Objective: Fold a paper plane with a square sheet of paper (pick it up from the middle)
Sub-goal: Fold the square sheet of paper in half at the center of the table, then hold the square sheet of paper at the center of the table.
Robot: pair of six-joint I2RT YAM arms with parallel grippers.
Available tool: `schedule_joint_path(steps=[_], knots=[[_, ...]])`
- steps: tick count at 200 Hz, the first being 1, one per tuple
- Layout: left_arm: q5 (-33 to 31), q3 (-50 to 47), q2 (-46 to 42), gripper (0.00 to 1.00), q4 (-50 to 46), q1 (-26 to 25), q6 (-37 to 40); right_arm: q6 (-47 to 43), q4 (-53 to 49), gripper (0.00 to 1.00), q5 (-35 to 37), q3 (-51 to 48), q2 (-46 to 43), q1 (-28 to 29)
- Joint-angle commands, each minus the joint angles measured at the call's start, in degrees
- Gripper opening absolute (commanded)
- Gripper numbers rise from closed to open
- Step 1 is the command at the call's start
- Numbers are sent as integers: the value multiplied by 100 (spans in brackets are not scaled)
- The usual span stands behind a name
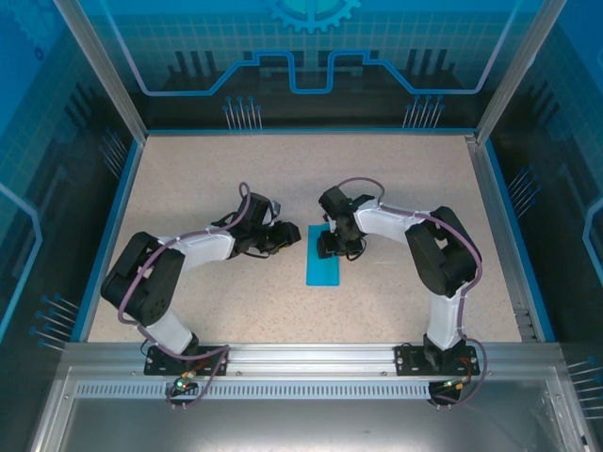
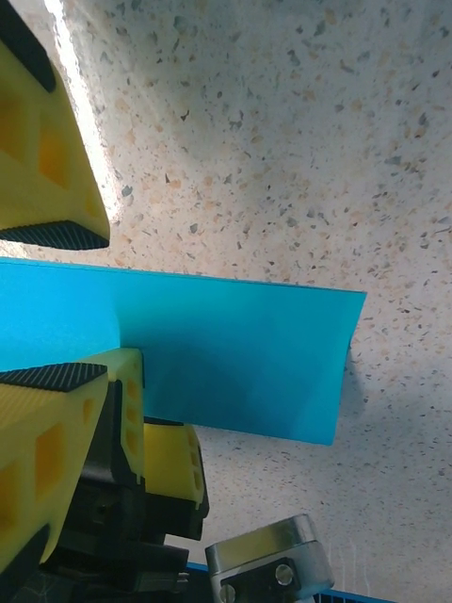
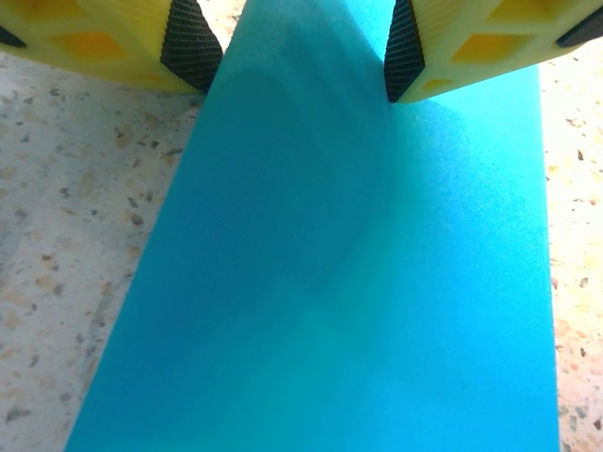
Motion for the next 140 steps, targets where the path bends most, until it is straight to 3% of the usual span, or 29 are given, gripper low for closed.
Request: schedule_joint_path(steps=[1,140], knots=[[311,98,159,38,166,-43,-46,-8,164,56,60,-367,750,65],[566,374,564,30,174,-269,-118,230,166,57,-15,-352,934,19]])
